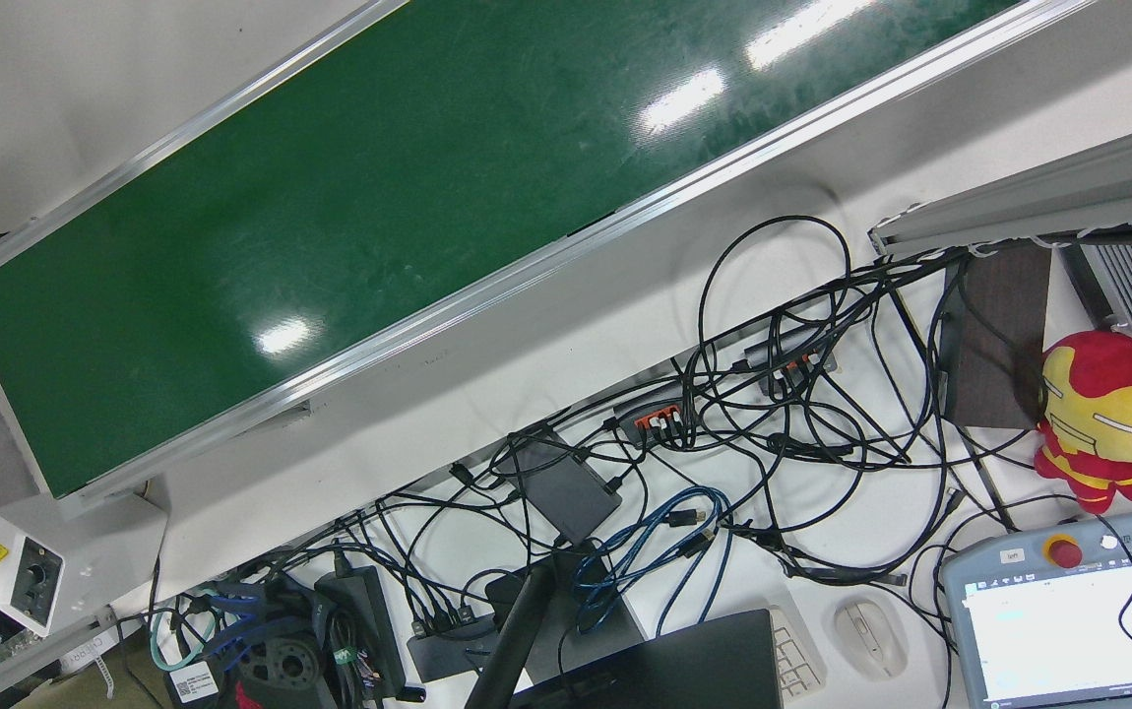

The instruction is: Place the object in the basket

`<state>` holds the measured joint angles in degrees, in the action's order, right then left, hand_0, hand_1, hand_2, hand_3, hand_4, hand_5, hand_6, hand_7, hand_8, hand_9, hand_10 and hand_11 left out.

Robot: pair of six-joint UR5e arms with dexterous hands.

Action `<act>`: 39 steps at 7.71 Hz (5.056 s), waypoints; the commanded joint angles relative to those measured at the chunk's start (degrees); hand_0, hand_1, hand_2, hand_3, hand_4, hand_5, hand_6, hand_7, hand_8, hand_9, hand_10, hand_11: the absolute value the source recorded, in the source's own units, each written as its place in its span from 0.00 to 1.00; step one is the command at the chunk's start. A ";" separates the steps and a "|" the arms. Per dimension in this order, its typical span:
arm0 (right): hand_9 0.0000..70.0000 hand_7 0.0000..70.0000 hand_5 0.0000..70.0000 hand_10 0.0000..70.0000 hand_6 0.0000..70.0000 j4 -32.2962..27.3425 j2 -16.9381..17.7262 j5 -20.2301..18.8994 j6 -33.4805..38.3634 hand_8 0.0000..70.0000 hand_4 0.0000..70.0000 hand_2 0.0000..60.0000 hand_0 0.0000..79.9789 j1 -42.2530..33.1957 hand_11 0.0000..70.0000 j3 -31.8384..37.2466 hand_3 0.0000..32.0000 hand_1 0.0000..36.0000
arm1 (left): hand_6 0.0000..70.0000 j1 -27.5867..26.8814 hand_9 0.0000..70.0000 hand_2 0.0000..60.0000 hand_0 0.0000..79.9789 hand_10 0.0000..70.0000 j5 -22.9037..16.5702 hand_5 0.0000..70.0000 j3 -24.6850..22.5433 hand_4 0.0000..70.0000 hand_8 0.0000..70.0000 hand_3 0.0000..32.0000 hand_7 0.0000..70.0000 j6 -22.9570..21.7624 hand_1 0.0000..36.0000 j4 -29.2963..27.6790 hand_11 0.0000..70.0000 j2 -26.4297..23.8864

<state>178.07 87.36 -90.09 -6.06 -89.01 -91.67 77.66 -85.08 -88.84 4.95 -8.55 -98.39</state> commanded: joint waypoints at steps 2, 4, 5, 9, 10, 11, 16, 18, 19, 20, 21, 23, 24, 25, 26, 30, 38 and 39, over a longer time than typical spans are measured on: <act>0.00 0.00 0.00 0.00 0.00 0.00 0.00 0.00 0.00 0.00 0.00 0.00 0.00 0.07 0.00 0.00 0.00 0.00 | 0.00 -0.32 0.00 0.00 0.77 0.07 -0.09 0.31 -3.41 0.10 0.00 0.00 0.05 0.67 0.47 1.85 0.14 0.04; 0.00 0.00 0.00 0.00 0.00 0.00 0.00 0.00 0.00 0.00 0.00 0.00 0.00 -0.02 0.00 0.00 0.00 0.00 | 0.00 -2.41 0.00 0.00 0.86 0.07 -0.09 0.29 -11.23 0.07 0.00 0.06 0.04 4.70 0.57 7.90 0.15 -0.14; 0.00 0.00 0.00 0.00 0.00 0.00 0.00 0.00 0.00 0.00 0.00 0.00 0.00 -0.02 0.00 0.00 0.00 0.00 | 0.00 -6.60 0.00 0.00 0.87 0.09 0.26 0.33 -11.70 0.09 0.00 0.01 0.05 4.90 0.65 8.37 0.17 -0.31; 0.00 0.00 0.00 0.00 0.00 0.00 0.00 0.00 0.00 0.00 0.00 0.00 0.00 -0.02 0.00 0.09 0.00 0.00 | 0.00 -16.90 0.00 0.00 0.95 0.11 8.14 0.32 -11.62 0.08 0.00 0.01 0.05 8.14 0.75 8.64 0.21 -1.54; 0.00 0.00 0.00 0.00 0.00 0.00 0.00 0.00 0.00 0.00 0.00 0.00 0.00 0.07 0.00 0.00 0.00 0.00 | 0.00 -17.71 0.00 0.00 0.84 0.10 10.09 0.31 -11.79 0.08 0.00 0.03 0.05 8.50 0.65 8.98 0.20 -2.85; 0.00 0.00 0.00 0.00 0.00 0.00 0.00 0.00 0.00 0.00 0.00 0.00 0.00 -0.02 0.00 0.00 0.00 0.00 | 0.00 -18.33 0.00 0.00 0.79 0.09 10.11 0.30 -11.96 0.07 0.00 0.06 0.05 9.81 0.58 12.38 0.17 -5.99; 0.00 0.00 0.00 0.00 0.00 0.00 0.00 0.00 0.00 0.00 0.00 0.00 0.00 -0.02 0.00 0.00 0.00 0.00 | 0.00 -23.86 0.00 0.00 0.79 0.07 12.11 0.33 -11.00 0.09 0.00 0.03 0.05 11.75 0.52 16.02 0.14 -10.51; 0.00 0.00 0.00 0.00 0.00 0.00 0.00 0.00 0.00 0.00 0.00 0.00 0.00 0.07 0.00 0.00 0.00 0.00 | 0.00 -25.89 0.00 0.00 0.76 0.07 13.71 0.35 -10.91 0.09 0.00 0.00 0.06 11.75 0.50 16.45 0.14 -11.20; 0.00 0.00 0.00 0.00 0.00 0.00 0.00 0.00 0.00 0.00 0.00 0.00 0.00 0.07 0.00 0.00 0.00 0.00 | 0.00 -25.89 0.00 0.00 0.75 0.07 13.71 0.36 -10.91 0.09 0.00 0.00 0.05 11.75 0.49 16.80 0.13 -11.73; 0.00 0.00 0.00 0.00 0.00 0.00 0.00 0.00 0.00 0.00 0.00 0.00 0.00 0.07 0.00 -0.09 0.00 0.00 | 0.00 -25.89 0.00 0.00 0.75 0.07 13.71 0.36 -10.91 0.09 0.00 0.00 0.05 11.75 0.50 18.03 0.14 -12.87; 0.00 0.00 0.00 0.00 0.00 0.00 0.00 0.00 0.00 0.00 0.00 0.00 0.00 -0.02 0.00 0.00 0.00 0.00 | 0.00 -25.98 0.00 0.00 0.75 0.06 13.71 0.36 -10.82 0.09 0.00 0.00 0.05 11.75 0.51 18.91 0.13 -14.27; 0.00 0.00 0.00 0.00 0.00 0.00 0.00 0.00 0.00 0.00 0.00 0.00 0.00 0.07 0.00 -0.09 0.00 0.00 | 0.00 -26.33 0.00 0.00 0.73 0.07 13.80 0.38 -9.86 0.09 0.00 0.00 0.05 11.75 0.50 19.62 0.14 -15.95; 0.00 0.00 0.00 0.00 0.00 0.00 0.00 0.00 0.00 0.00 0.00 0.00 0.00 0.07 0.00 -0.09 0.00 0.00 | 0.00 -26.33 0.00 0.00 0.72 0.07 13.80 0.39 -9.42 0.09 0.00 0.00 0.06 11.75 0.49 19.71 0.13 -16.48; 0.00 0.00 0.00 0.00 0.00 0.00 0.00 0.00 0.00 0.00 0.00 0.00 0.00 0.07 0.00 -0.09 0.00 0.00 | 0.00 -26.42 0.02 0.00 0.72 0.07 13.71 0.42 -9.42 0.11 0.01 0.00 0.06 11.75 0.49 19.71 0.14 -16.49; 0.00 0.00 0.00 0.00 0.00 0.00 0.00 0.00 0.00 0.00 0.00 0.00 0.00 0.07 0.00 -0.09 0.00 0.00 | 0.00 -26.42 0.02 0.00 0.72 0.08 13.80 0.44 -9.42 0.11 0.02 0.00 0.07 11.75 0.49 19.71 0.15 -16.57; 0.00 0.00 0.00 0.00 0.00 0.00 0.00 0.00 0.00 0.00 0.00 0.00 0.00 -0.02 0.00 -0.18 0.00 0.00 | 0.03 -26.33 0.19 0.26 0.72 0.30 13.71 1.00 -9.33 0.15 0.13 0.00 0.14 11.58 0.60 23.38 0.47 -17.36; 0.00 0.00 0.00 0.00 0.00 0.00 0.00 0.00 0.00 0.00 0.00 0.00 0.00 -0.02 0.00 -0.26 0.00 0.00 | 1.00 -25.98 1.00 1.00 0.76 1.00 13.54 1.00 -11.69 1.00 1.00 0.00 1.00 11.14 0.75 28.22 1.00 -19.38; 0.00 0.00 0.00 0.00 0.00 0.00 0.00 0.00 0.00 0.00 0.00 0.00 0.00 -0.02 0.00 -0.26 0.00 0.00 | 1.00 -25.98 1.00 1.00 0.77 1.00 13.54 1.00 -14.92 1.00 1.00 0.00 1.00 11.31 0.79 30.93 1.00 -19.47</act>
<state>178.06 87.36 -90.09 -6.07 -89.03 -91.91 51.59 -71.46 -99.42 16.08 18.64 -117.50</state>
